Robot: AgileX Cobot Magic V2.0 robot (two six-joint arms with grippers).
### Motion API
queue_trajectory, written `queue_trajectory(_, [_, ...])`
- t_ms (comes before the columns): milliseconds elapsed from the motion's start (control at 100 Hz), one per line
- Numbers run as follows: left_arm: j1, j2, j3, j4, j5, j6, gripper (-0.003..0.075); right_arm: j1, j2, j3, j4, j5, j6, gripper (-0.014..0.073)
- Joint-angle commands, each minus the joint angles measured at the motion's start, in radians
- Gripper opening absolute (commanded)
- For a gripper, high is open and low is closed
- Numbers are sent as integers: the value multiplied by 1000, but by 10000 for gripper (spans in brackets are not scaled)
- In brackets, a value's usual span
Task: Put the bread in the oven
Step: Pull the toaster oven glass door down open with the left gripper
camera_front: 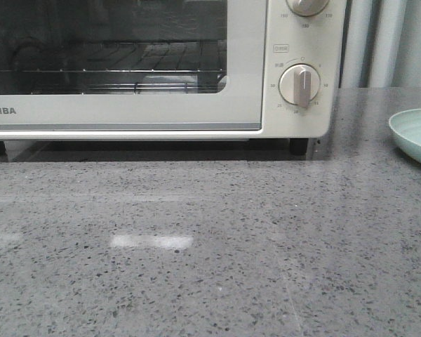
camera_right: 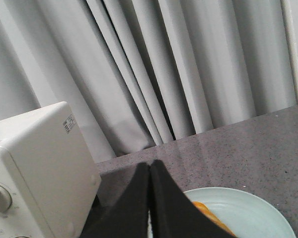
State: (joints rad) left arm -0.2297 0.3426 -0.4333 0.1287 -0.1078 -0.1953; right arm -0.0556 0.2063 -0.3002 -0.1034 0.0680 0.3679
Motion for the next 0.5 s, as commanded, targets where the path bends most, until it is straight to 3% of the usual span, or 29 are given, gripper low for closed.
queue_trajectory(0, [-82, 99, -89, 59, -54, -11, -21, 0, 52, -43, -26, -107, -5, -70])
queue_trajectory(240, [-301, 322, -225, 77, -22, -11, -22, 0, 80, -100, -26, 10, -5, -70])
queue_trajectory(490, [-332, 506, -340, -1, 0, -11, -21, 2, 80, -205, -26, 276, -119, -70])
